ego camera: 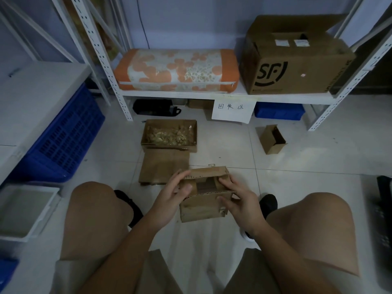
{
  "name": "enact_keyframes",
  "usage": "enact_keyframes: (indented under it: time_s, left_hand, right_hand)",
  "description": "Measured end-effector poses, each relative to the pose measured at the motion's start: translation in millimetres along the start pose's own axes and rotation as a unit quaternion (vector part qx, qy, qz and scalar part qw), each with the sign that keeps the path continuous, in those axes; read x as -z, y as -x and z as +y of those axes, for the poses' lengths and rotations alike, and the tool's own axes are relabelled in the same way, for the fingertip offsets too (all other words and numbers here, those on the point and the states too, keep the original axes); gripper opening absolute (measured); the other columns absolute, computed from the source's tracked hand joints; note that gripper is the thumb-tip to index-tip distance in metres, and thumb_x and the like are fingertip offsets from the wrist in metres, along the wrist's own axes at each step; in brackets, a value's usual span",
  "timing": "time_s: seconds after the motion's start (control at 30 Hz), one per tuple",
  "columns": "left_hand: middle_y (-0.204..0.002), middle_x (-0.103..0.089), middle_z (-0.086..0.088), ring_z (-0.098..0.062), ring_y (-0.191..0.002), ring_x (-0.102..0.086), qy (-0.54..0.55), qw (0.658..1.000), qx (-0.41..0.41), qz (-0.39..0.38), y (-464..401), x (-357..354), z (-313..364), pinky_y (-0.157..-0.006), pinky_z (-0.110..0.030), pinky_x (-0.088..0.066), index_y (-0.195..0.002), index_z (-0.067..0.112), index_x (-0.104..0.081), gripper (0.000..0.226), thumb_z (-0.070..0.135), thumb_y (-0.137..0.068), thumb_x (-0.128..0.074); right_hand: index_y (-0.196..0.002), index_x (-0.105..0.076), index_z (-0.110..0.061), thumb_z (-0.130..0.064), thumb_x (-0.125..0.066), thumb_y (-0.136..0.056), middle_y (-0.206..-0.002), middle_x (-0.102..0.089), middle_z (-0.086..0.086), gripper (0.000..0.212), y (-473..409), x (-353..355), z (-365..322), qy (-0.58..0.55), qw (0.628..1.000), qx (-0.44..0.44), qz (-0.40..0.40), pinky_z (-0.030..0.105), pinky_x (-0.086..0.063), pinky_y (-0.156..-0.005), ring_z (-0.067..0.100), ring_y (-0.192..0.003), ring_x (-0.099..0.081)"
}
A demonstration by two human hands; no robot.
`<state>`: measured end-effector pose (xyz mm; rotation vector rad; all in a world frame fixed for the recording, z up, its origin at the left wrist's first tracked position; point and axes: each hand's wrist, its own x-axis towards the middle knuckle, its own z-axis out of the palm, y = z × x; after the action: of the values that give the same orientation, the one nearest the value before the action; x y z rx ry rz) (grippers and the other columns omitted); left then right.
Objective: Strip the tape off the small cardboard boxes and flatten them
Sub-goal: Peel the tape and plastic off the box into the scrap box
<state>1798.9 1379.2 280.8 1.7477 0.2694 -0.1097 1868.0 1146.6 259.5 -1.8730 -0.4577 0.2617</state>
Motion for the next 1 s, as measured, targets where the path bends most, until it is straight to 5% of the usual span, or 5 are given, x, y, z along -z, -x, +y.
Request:
enact_keyframes:
  time_s: [0.27, 0.4, 0.57, 0.83, 1.0]
  left_hand:
    - [-0.167, -0.023, 0.023, -0.002, -0.153, -0.026, -0.056, 0.998, -0.01, -0.026, 2.6, 10.3, -18.6, -0.124, -0.048, -0.033, -0.144, 0.063, -0.044, 0.09, 0.074, -0.064, -0.086]
    - [-0.167, -0.025, 0.02, -0.007, -0.151, -0.032, -0.067, 0.997, -0.018, -0.024, 0.8, 8.0, -19.5, -0.121, -0.046, -0.038, -0.145, 0.061, -0.044, 0.098, 0.068, -0.06, -0.092]
    - [-0.15, -0.049, 0.024, 0.0, -0.126, -0.058, -0.071, 0.997, -0.031, -0.007, 0.9, 2.1, -16.4, -0.106, -0.031, -0.053, -0.146, 0.046, -0.052, 0.087, 0.042, -0.07, -0.095]
    - [-0.131, -0.059, 0.028, 0.007, -0.119, -0.057, -0.122, 0.992, -0.018, 0.016, 2.0, 1.0, -11.4, -0.095, -0.02, -0.051, -0.136, 0.057, -0.042, 0.074, 0.048, -0.079, -0.087]
    - [-0.126, -0.05, 0.034, 0.023, -0.111, -0.048, -0.176, 0.984, -0.025, 0.03, 4.2, -0.9, -6.7, -0.081, 0.0, -0.042, -0.126, 0.05, -0.041, 0.063, 0.049, -0.081, -0.084]
  right_hand:
    - [-0.156, -0.032, -0.031, -0.028, -0.095, -0.066, -0.156, -0.035, -0.014, 0.11, 1.4, 19.4, -9.1, -0.091, 0.975, -0.069, -0.189, 0.026, -0.042, -0.111, 0.003, -0.138, -0.044]
    - [-0.156, -0.034, -0.035, -0.054, -0.076, -0.083, -0.146, -0.053, -0.016, 0.086, 7.4, 24.6, -20.5, -0.179, 0.97, -0.094, -0.137, 0.029, -0.05, -0.102, 0.008, -0.134, -0.052]
    - [-0.149, -0.045, -0.037, -0.019, -0.078, -0.088, -0.13, -0.064, -0.018, 0.072, 5.5, 19.3, -9.5, -0.104, 0.986, -0.099, -0.08, 0.027, -0.056, -0.092, 0.008, -0.121, -0.061]
    - [-0.14, -0.057, -0.027, -0.019, -0.072, -0.093, -0.132, -0.055, -0.023, 0.05, 2.9, 12.5, -5.2, 0.063, 0.995, -0.063, -0.041, 0.002, -0.044, -0.088, -0.015, -0.113, -0.053]
    - [-0.138, -0.057, -0.031, -0.016, -0.073, -0.092, -0.147, -0.043, -0.019, 0.051, 1.3, 10.5, -1.5, 0.051, 0.995, -0.074, -0.033, 0.003, -0.04, -0.097, 0.001, -0.13, -0.048]
